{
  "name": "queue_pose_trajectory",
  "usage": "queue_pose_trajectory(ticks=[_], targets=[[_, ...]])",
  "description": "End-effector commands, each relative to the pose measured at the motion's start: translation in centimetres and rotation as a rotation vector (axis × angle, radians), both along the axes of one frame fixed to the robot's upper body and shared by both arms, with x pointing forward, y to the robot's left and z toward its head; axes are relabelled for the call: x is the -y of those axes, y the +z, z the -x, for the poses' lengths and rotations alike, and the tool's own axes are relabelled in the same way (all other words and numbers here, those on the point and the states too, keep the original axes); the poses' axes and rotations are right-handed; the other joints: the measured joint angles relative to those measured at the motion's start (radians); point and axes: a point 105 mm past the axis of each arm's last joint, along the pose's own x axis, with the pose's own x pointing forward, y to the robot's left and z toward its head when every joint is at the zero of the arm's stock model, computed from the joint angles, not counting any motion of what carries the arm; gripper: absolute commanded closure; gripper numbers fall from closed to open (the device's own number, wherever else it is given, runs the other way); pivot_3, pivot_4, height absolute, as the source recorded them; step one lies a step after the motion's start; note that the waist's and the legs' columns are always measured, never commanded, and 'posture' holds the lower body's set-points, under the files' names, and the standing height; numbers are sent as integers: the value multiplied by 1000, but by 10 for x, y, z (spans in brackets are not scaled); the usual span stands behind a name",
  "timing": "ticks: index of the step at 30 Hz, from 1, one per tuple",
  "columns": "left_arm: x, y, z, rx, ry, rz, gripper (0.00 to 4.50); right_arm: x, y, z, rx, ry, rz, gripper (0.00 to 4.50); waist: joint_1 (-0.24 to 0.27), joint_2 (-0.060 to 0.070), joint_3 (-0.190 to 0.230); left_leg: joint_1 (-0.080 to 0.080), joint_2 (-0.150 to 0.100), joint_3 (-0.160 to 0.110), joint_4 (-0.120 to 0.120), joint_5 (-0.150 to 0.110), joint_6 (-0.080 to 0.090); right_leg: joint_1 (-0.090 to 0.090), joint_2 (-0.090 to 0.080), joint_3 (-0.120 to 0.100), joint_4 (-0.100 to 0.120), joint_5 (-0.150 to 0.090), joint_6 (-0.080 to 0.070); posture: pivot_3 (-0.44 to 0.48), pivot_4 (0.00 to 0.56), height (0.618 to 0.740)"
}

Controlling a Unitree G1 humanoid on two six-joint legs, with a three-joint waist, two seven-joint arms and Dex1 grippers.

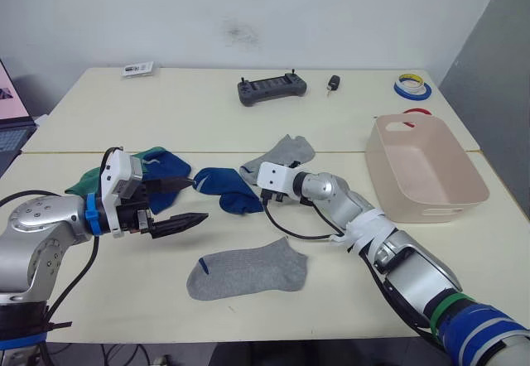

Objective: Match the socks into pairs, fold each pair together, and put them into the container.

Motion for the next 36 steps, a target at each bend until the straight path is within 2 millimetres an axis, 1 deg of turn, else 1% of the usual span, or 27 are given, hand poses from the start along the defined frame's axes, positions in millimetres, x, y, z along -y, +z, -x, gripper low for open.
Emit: queue_pose_trajectory(ticks=[1,3,6,7,10,12,14,16,19,20,23,27,33,34,35,36], targets=[[4,8,-1,46,-20,-10,0,5,18,-2,49,8,-64,3937,0,0,0,0,0,0,0,0,0,0,0,0,0,0,0,0,150,740],[4,8,-2,46,-25,-10,0,14,22,-1,42,3,-100,4474,3,0,0,0,0,0,0,0,0,0,0,0,0,0,0,0,150,740],[6,8,-3,45,-35,-8,0,26,27,4,34,-9,-137,4474,4,0,0,-2,0,0,0,0,0,0,0,0,0,0,0,0,150,740],[8,8,-4,44,-44,-5,0,33,30,8,22,-12,-157,4474,5,0,0,-2,0,0,0,0,0,-1,0,0,0,0,0,0,150,740],[12,6,-4,34,-71,-5,0,48,37,31,-32,-8,-211,4474,9,0,0,-3,0,0,0,0,0,-1,0,0,0,0,0,0,150,740],[12,5,-3,27,-82,-13,0,49,40,45,-72,-3,-233,4474,9,0,0,-5,0,-1,0,0,0,-3,0,0,0,0,0,0,150,740],[12,2,-2,16,-97,-32,0,45,41,65,-146,15,-272,4474,7,0,0,-5,0,0,0,0,0,-6,0,1,1,0,0,0,150,740],[11,1,-1,10,-105,-45,0,40,42,80,-197,29,-293,4474,4,0,0,-5,1,1,0,0,0,-6,0,1,2,0,0,0,150,740],[5,-2,3,-6,-110,-75,0,23,40,107,-311,81,-342,4474,3,0,0,-5,1,0,0,0,0,-7,1,1,4,0,0,0,150,740],[3,-2,4,-10,-112,-83,0,18,39,112,-338,94,-347,4474,3,0,0,-5,1,0,0,0,1,-7,1,1,4,0,0,0,150,740],[-3,-3,7,-21,-106,-107,0,8,33,119,-371,114,-330,4474,5,0,0,-5,1,0,0,0,1,-7,1,0,4,0,0,0,150,740],[-13,-6,10,-44,-85,-127,0,-9,19,117,-408,128,-297,4474,7,0,0,-4,0,0,0,0,1,-7,1,0,4,0,0,0,150,740],[-22,-15,15,-80,-50,-140,0,-32,16,118,-478,167,-336,4474,6,0,0,-5,0,0,0,0,1,-7,1,0,3,0,0,0,150,740],[-24,-16,16,-88,-41,-138,0,-35,15,119,-498,171,-345,4070,6,0,0,-5,0,0,0,0,1,-7,1,0,3,0,0,0,150,740],[-25,-17,17,-95,-33,-134,0,-37,14,120,-515,175,-351,3950,6,0,0,-5,0,0,0,0,1,-7,1,0,4,0,0,0,150,740],[-26,-18,17,-101,-25,-130,0,-38,14,120,-523,180,-351,3701,6,0,0,-5,0,0,0,0,1,-7,0,0,4,0,0,0,150,740]])
